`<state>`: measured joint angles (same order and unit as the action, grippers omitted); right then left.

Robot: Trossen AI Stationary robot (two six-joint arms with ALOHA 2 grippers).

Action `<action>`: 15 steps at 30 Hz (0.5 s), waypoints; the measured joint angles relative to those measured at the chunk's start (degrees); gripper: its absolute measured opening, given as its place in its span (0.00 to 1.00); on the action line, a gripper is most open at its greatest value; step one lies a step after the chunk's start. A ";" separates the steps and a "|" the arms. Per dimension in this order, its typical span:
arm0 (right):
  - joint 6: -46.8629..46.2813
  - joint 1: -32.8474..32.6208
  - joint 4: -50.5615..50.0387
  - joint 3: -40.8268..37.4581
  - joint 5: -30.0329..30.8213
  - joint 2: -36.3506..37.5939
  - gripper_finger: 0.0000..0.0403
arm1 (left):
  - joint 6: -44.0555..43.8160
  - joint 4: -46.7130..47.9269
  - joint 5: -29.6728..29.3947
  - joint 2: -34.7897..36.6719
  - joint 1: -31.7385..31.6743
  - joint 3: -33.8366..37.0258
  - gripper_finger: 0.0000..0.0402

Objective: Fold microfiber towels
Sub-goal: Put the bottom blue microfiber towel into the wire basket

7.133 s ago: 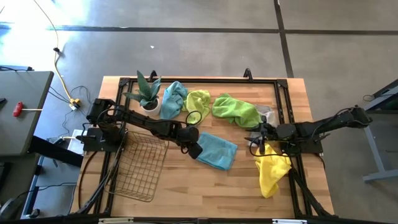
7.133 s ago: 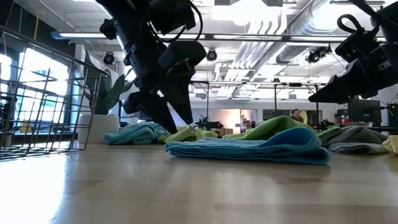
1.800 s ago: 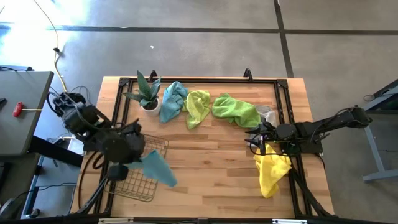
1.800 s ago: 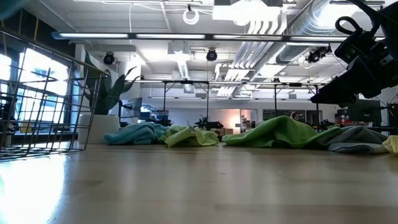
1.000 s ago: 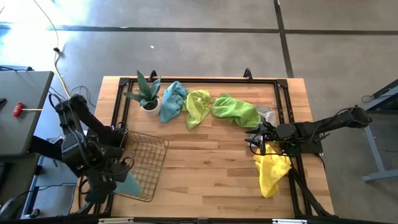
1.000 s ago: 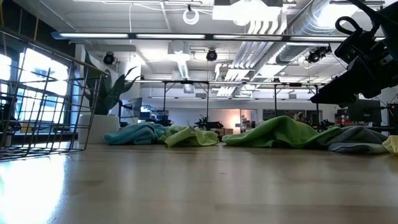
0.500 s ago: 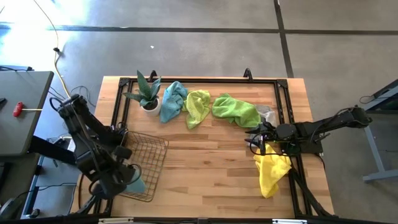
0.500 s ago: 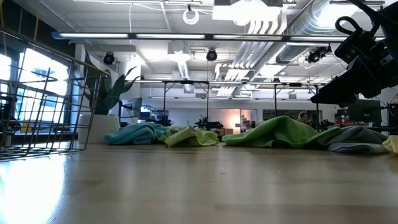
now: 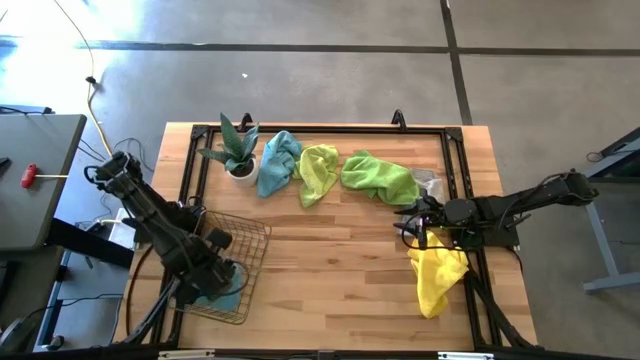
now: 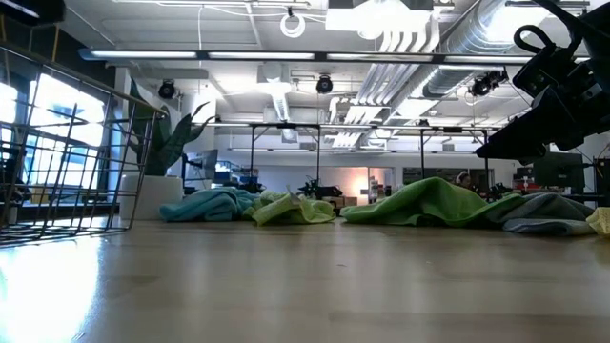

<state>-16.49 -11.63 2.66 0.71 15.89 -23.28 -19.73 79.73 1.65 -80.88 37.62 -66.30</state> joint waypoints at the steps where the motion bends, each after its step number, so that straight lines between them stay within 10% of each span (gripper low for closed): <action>1: 0.00 0.01 0.00 0.00 0.00 0.00 0.47 | 0.00 -0.50 -1.31 0.00 -0.63 0.82 0.01; 15: 0.00 0.01 0.00 0.00 0.00 -0.01 0.47 | -0.09 -4.74 -12.78 0.00 -4.72 5.95 0.04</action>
<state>-16.49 -11.62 2.66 0.71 15.90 -23.29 -19.82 74.99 -11.13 -80.88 32.90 -60.36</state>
